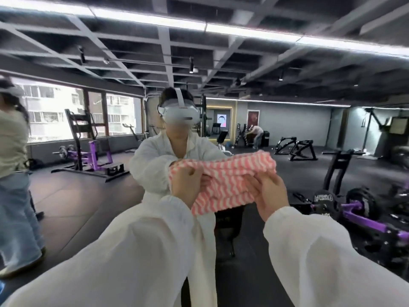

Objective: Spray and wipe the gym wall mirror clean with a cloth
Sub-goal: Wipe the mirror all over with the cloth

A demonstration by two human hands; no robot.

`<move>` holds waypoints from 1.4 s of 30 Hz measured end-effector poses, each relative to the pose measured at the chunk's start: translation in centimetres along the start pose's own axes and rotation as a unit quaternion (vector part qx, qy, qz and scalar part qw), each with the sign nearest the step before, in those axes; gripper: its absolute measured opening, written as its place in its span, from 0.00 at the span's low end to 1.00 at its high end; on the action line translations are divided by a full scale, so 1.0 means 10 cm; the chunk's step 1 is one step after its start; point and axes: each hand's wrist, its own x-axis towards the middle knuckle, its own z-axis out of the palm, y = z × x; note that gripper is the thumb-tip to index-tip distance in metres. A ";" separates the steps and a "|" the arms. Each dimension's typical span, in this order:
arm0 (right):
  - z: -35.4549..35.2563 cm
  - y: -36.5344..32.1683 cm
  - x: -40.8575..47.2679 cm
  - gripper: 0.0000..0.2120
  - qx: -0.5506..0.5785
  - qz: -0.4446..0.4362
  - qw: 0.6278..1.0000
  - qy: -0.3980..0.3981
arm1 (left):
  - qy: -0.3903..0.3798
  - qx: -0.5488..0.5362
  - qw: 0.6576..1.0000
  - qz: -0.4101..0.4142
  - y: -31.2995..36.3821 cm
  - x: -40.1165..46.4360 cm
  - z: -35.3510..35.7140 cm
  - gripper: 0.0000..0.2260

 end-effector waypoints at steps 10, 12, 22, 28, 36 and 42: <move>0.06 -0.78 0.38 0.14 -0.580 -0.393 0.712 -0.043 | 0.152 0.340 0.859 0.351 0.50 0.10 0.33 0.11; 0.04 -0.85 0.44 0.12 -0.647 -0.423 0.631 -0.056 | 0.197 0.451 0.752 0.438 0.50 0.11 0.32 0.15; 0.03 -0.69 0.55 0.38 -0.730 -0.506 0.427 -0.169 | 0.078 0.649 0.489 0.577 0.33 0.09 0.30 0.19; -0.02 -0.42 0.51 0.51 -0.752 -0.471 0.436 -0.152 | 0.122 0.652 0.538 0.520 0.18 0.08 0.43 0.23; 0.09 -0.50 0.59 0.30 -0.731 -0.487 0.460 -0.127 | 0.160 0.633 0.604 0.457 -0.02 0.27 0.49 0.32; 0.46 -1.12 0.81 0.49 -0.726 -0.492 0.464 -0.127 | 0.172 0.630 0.587 0.480 0.69 0.55 0.55 0.30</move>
